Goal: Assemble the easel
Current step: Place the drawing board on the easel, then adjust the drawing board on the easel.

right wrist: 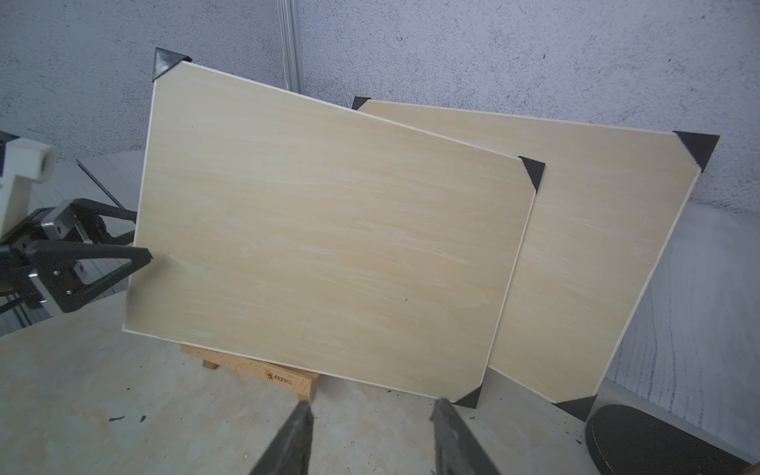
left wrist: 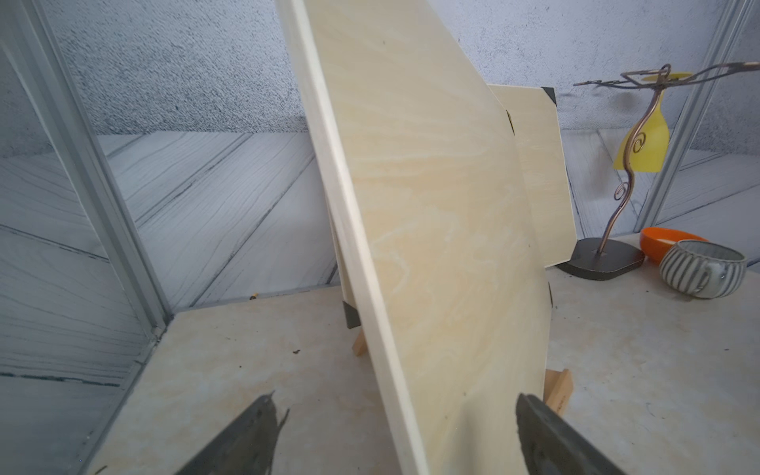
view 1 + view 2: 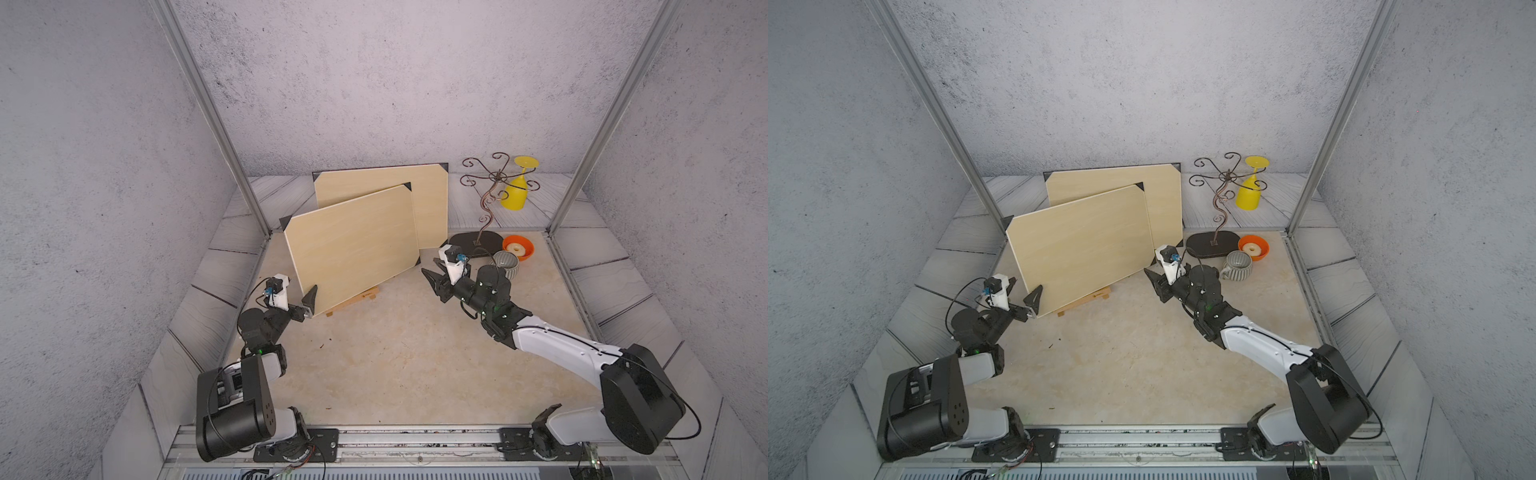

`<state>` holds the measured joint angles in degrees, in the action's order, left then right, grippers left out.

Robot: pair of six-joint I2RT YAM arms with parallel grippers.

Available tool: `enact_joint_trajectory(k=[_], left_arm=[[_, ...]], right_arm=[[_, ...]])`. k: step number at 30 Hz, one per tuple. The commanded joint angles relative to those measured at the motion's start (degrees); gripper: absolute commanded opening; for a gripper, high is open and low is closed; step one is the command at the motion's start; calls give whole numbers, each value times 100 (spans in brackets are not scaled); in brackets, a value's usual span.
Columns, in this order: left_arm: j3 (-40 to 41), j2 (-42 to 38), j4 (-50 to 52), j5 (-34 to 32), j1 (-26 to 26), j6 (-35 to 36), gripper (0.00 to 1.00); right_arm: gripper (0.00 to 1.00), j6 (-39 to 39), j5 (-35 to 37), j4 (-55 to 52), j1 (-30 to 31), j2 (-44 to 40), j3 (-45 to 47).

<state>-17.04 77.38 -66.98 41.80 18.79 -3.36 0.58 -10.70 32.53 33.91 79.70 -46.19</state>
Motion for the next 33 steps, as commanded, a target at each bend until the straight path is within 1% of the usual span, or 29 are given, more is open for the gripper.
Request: enact_joint_trajectory(k=[1, 5, 8, 13, 15, 17, 20, 22, 23, 24, 26, 27, 28, 29, 30, 31, 32, 33], left_arm=[[-112, -269, 124, 85, 42, -190, 95], [-282, -686, 674, -291, 15, -322, 97], [-345, -953, 832, -332, -10, -414, 97], [-814, -1588, 1754, -529, -45, -922, 97], [-1149, -1900, 2377, -501, -45, -1196, 97], [-1408, -2145, 2783, -503, -68, -1460, 97], [-1848, -2466, 3450, -372, -92, -1713, 97], [-2144, -2657, 4087, -193, -122, -1735, 97], [-2283, -2773, 4471, -222, -149, -1777, 97], [-2373, -2904, 4906, -397, -173, -1860, 97], [-2434, -3099, 5304, -533, -243, -2095, 97], [-2479, -3178, 5489, -519, -295, -2325, 97], [-2533, -3248, 5680, -434, -402, -2357, 97], [-2591, -3338, 5986, -486, -578, -2270, 97], [-2657, -3412, 6466, -722, -774, -2164, 97], [-2673, -3437, 6729, -845, -896, -2154, 97], [-2601, -3442, 6752, -870, -985, -2285, 97], [-2471, -3398, 6512, -761, -1064, -2425, 97]], right_arm=[[50, -93, 0, -150, -7, -248, -43], [52, -197, -35, -372, -1, -327, -103], [54, -342, -65, -385, -5, -384, -115], [60, -825, -209, -843, 6, -499, -394], [62, -1096, -167, -1282, 7, -500, -652], [63, -1250, -341, -1638, 6, -480, -879], [65, -1640, -418, -2118, 3, -426, -1186], [67, -1881, -476, -2286, 4, -366, -1330], [67, -1967, -449, -2437, 2, -315, -1430], [68, -2043, -363, -2579, 7, -235, -1542], [70, -2067, -89, -2893, 4, -33, -1793], [71, -2070, 128, -3066, 4, 80, -1935], [71, -2078, 236, -3194, -3, 174, -2079], [72, -2074, 343, -3357, -7, 272, -2234], [72, -2109, 445, -3458, -7, 350, -2347], [73, -2144, 525, -3473, -7, 412, -2406], [74, -2143, 564, -3474, -8, 475, -2457], [74, -2141, 569, -3436, -12, 519, -2481]])
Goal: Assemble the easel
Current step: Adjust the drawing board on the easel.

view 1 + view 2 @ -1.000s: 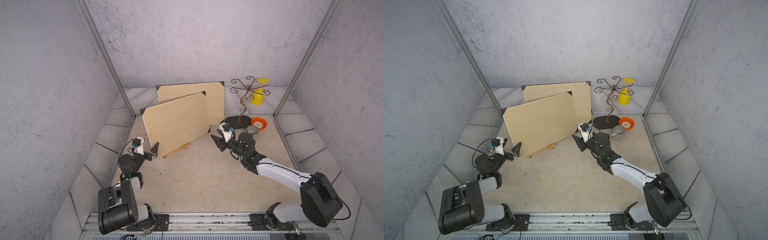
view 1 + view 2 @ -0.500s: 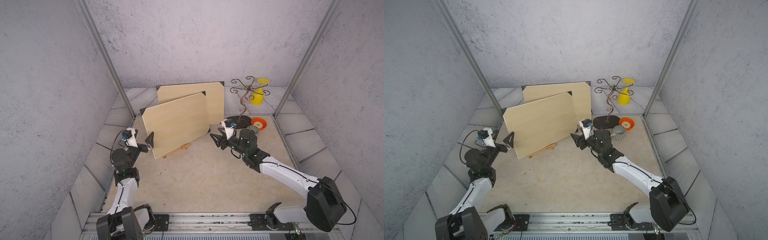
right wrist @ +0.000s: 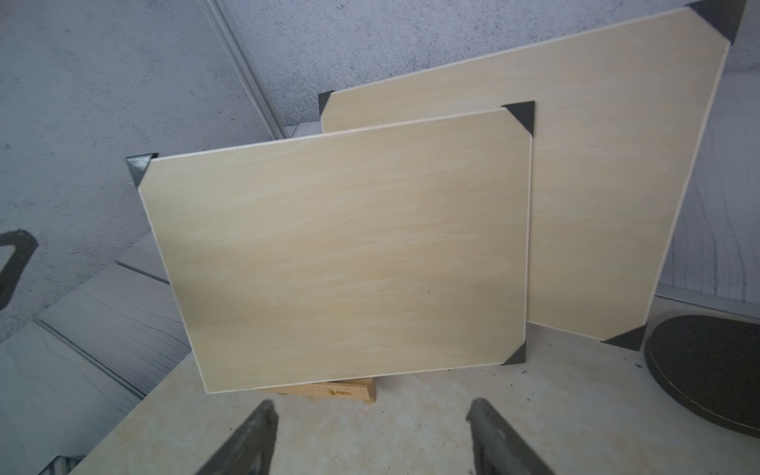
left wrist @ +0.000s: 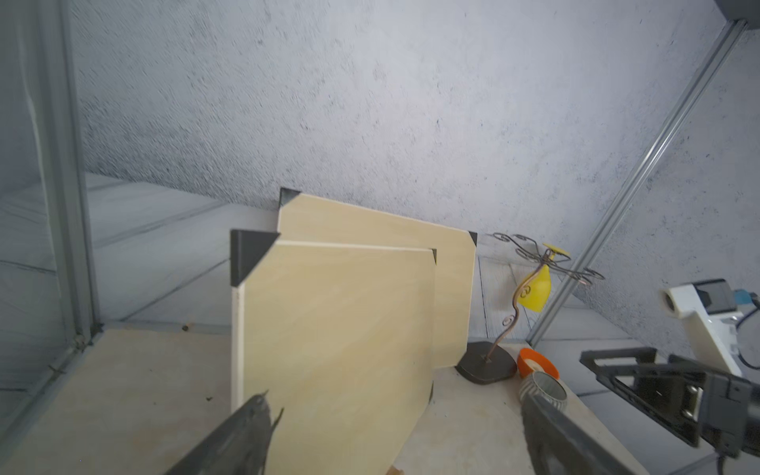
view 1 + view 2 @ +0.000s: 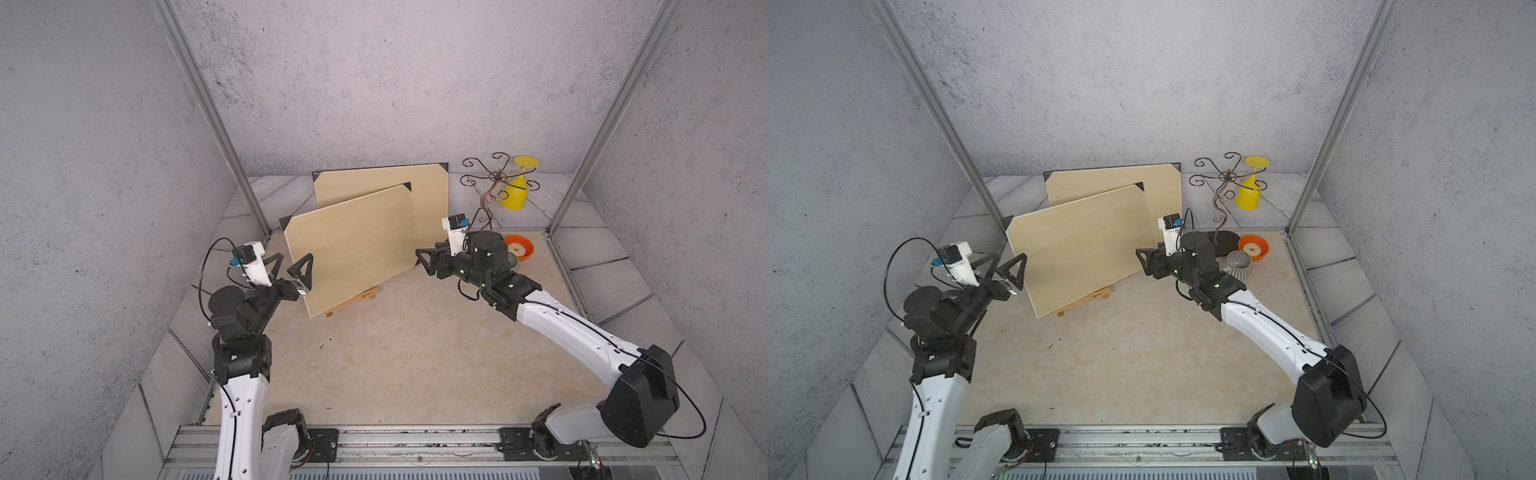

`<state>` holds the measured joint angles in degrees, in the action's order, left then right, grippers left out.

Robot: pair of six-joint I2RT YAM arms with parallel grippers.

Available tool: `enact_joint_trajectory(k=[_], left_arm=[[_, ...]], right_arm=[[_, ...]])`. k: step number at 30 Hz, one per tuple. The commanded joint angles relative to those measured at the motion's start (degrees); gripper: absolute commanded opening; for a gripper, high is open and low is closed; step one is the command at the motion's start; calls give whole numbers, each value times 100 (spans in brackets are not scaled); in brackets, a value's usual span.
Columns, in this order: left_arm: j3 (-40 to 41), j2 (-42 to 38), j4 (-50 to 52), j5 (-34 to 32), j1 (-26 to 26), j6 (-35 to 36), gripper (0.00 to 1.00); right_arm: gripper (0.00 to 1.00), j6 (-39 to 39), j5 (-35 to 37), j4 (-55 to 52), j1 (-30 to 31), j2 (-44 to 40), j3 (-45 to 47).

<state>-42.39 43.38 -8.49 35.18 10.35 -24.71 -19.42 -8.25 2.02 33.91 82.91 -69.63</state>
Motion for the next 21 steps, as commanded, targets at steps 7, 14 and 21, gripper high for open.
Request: enact_joint_trajectory(k=[7, 14, 21], left_arm=[[170, 820, 35, -398, -372, -531, 96], [-180, 1403, 383, -829, -314, -459, 97], [-242, 1269, 826, -1260, -122, 461, 96]], right_arm=[[75, -61, 237, -266, -7, 413, -255], [76, 139, 370, -439, -7, 436, -332], [76, 285, 358, -489, -7, 431, -288]])
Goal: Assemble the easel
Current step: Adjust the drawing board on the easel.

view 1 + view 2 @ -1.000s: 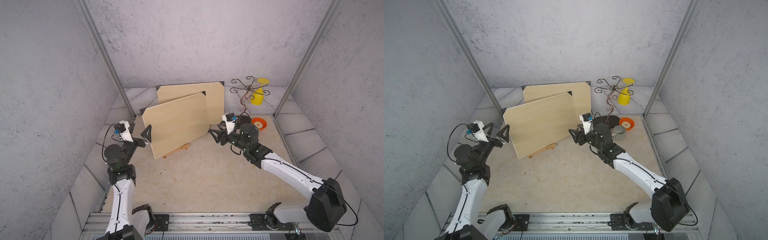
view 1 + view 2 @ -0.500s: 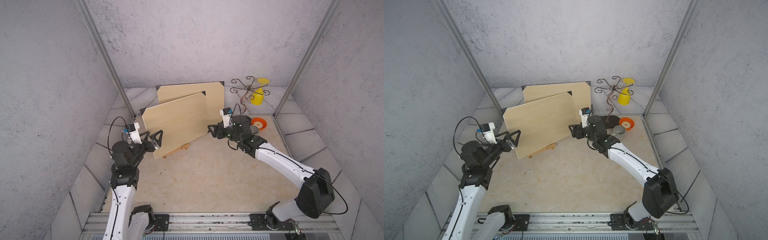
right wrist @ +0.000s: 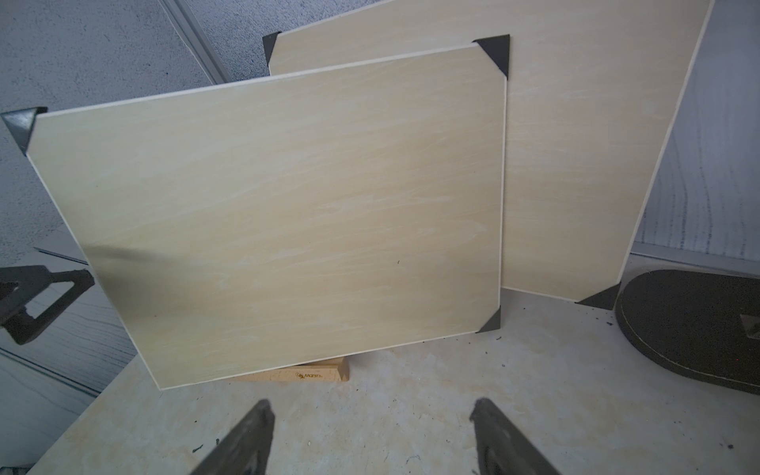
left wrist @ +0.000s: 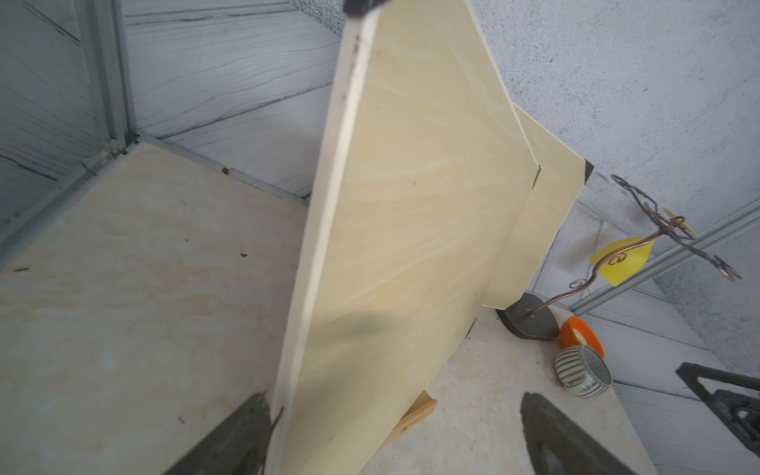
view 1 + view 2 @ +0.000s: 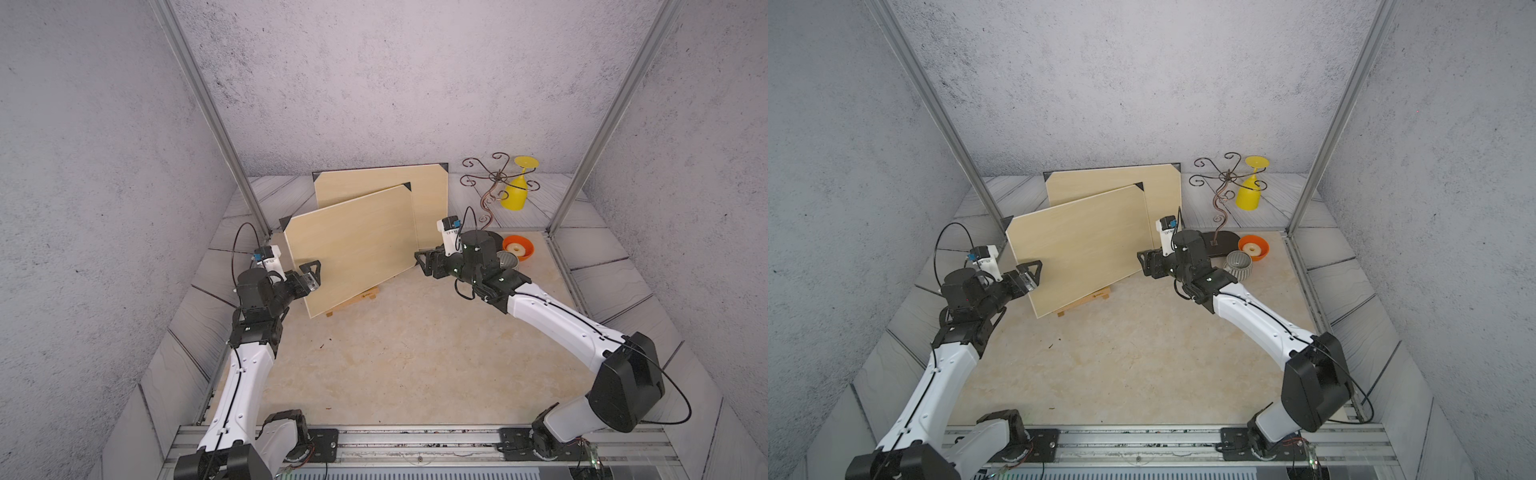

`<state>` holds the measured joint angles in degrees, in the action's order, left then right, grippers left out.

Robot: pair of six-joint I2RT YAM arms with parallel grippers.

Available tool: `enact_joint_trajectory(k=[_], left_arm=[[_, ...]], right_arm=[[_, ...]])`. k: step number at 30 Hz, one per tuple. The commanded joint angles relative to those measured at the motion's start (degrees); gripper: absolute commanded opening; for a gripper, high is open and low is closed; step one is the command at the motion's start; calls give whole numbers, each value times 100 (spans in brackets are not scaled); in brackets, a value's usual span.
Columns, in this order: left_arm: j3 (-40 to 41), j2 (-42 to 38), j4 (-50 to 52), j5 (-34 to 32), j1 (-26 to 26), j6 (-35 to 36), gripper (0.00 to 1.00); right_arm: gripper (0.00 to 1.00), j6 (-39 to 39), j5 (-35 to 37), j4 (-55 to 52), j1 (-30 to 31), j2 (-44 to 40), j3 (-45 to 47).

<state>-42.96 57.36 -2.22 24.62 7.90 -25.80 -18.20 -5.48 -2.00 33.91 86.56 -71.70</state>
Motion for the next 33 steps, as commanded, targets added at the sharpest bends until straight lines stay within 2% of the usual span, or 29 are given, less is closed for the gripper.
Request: enact_joint_trajectory(k=[1, 4, 6, 8, 13, 15, 18, 20, 22, 24, 27, 30, 33], left_arm=[[-246, -129, 285, -212, 173, 827, 96], [-309, 16, 236, 123, 471, 1318, 96], [-261, 205, -178, 470, 664, 1246, 96], [-236, 420, -739, 1088, 715, 1636, 97], [-663, 876, -1330, 1853, 873, 1772, 96], [-1247, 1071, -611, 1881, 896, 2334, 94], [-2053, 1488, 176, 2609, 1047, 2847, 90], [-2348, 1623, 289, 2878, 1215, 2936, 89], [-2400, 1767, -31, 3122, 1454, 2860, 89], [-2700, 1987, 247, 3582, 1652, 3018, 89], [-3280, 2430, 964, 4005, 1688, 3467, 89], [-3831, 2842, 1412, 4320, 1690, 3590, 85], [-4084, 3109, 1333, 4561, 1681, 3436, 80]], right_arm=[[76, 186, 114, -101, -7, 74, -84], [77, 260, 112, -116, -8, 109, -120], [77, 294, 117, -125, -2, 143, -147], [77, 368, 139, -240, -12, 200, -248], [77, 597, 126, -370, -7, 225, -369], [78, 624, 126, -288, -7, 216, -354], [78, 602, 22, -85, -7, 259, -371], [78, 605, -65, -48, -3, 296, -443], [78, 602, -92, -68, -7, 334, -517], [79, 647, -94, -81, -12, 323, -540], [79, 704, -52, -33, -7, 307, -516], [79, 756, -77, -102, -3, 323, -596], [79, 773, -47, -57, -8, 309, -543]])
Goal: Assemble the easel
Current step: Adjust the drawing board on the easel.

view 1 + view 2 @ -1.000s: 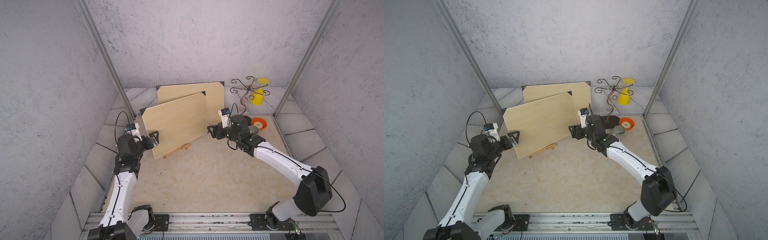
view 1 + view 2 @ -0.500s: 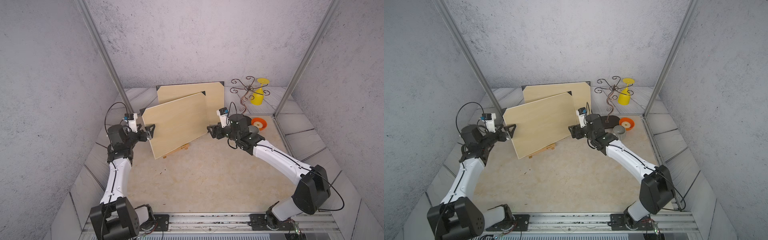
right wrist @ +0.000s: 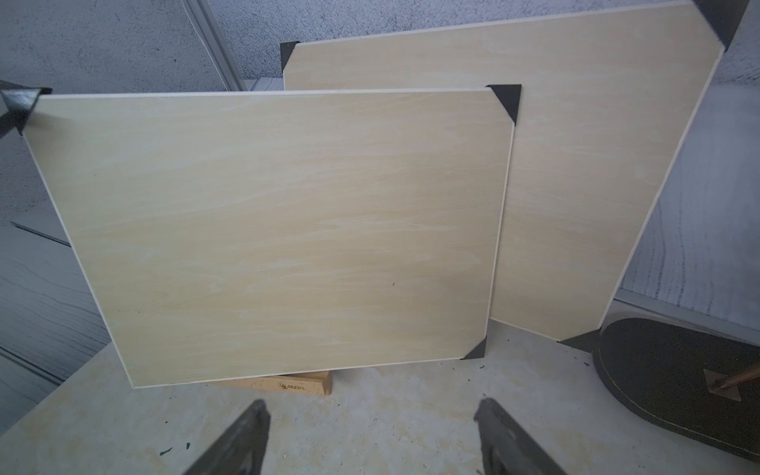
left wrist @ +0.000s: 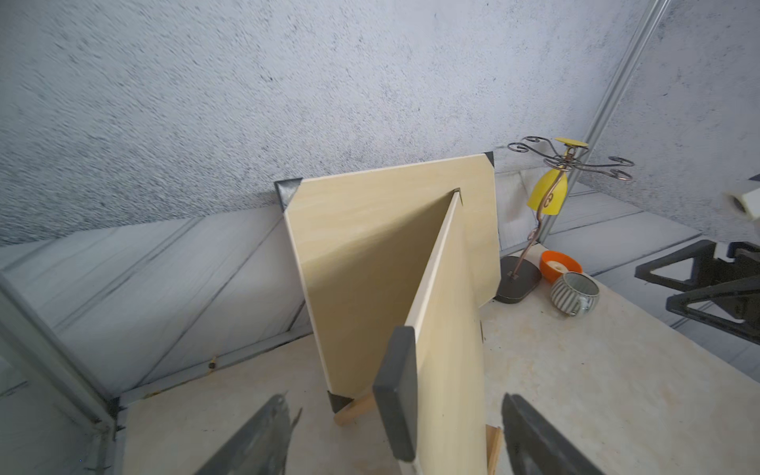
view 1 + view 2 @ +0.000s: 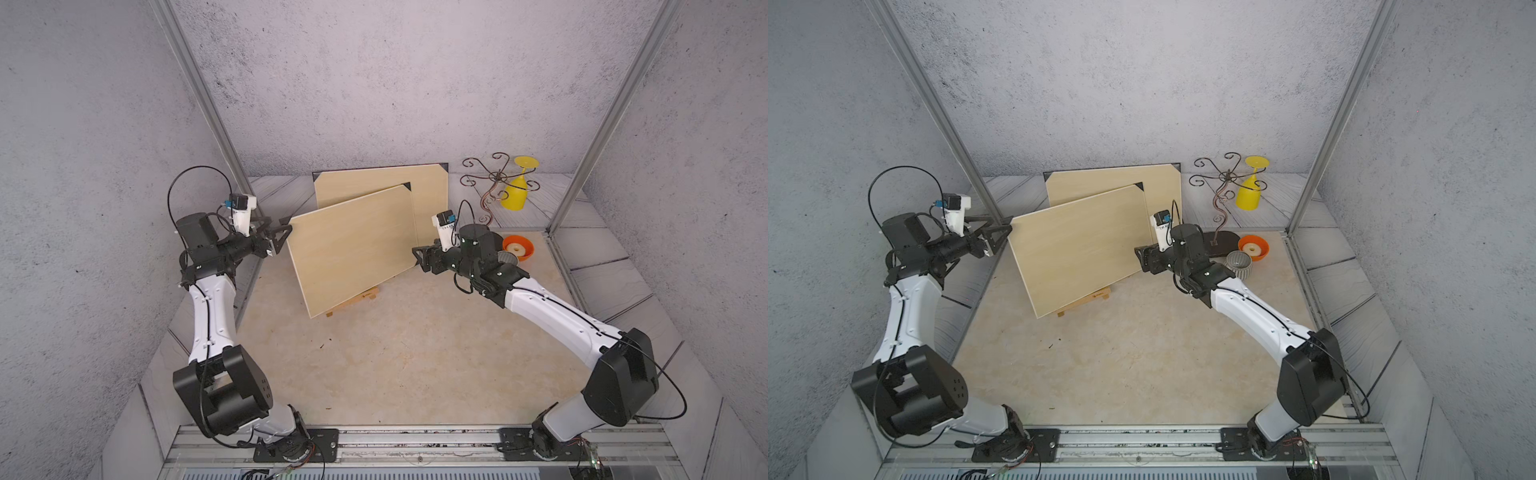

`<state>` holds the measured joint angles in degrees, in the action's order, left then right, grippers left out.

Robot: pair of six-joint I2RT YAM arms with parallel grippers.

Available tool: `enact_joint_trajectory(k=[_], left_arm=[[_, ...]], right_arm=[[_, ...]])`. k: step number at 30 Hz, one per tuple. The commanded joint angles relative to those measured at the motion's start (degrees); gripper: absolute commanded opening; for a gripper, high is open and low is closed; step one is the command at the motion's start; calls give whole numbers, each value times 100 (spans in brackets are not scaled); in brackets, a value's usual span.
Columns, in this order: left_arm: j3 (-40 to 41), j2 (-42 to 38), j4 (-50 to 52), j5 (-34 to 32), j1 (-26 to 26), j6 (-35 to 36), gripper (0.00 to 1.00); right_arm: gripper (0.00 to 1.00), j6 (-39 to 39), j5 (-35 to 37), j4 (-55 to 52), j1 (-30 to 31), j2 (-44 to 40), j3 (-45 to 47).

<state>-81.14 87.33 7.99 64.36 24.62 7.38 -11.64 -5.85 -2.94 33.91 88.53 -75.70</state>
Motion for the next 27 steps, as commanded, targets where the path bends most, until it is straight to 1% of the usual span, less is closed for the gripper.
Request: enact_joint_trajectory(k=[1, 4, 5, 8, 12, 15, 18, 22, 27], left_arm=[[-343, 179, 392, 704, 8, 161, 79], [-554, 328, 629, 751, -1, 367, 71], [-642, 379, 719, 675, -1, 364, 70], [-928, 626, 889, 741, -38, 314, 66], [-1193, 884, 1107, 988, -89, 415, 56], [-1296, 1016, 1178, 1029, -128, 405, 54], [-1459, 1150, 1334, 1050, -206, 459, 49], [-1673, 1281, 1859, 911, -364, 921, 42], [-1880, 1443, 2110, 930, -412, 1073, 34]], right_arm=[[79, 116, 3, 90, -2, 118, -117], [80, 160, 0, 41, -6, 158, -160], [80, 162, 20, 39, -10, 170, -166], [80, 171, -2, 74, -11, 199, -193], [80, 205, 13, 52, -7, 234, -226], [80, 214, 66, 89, -8, 230, -191], [80, 245, 83, 51, -7, 252, -217], [80, 292, 144, 54, -7, 257, -202], [80, 328, 189, 52, -8, 221, -180]])
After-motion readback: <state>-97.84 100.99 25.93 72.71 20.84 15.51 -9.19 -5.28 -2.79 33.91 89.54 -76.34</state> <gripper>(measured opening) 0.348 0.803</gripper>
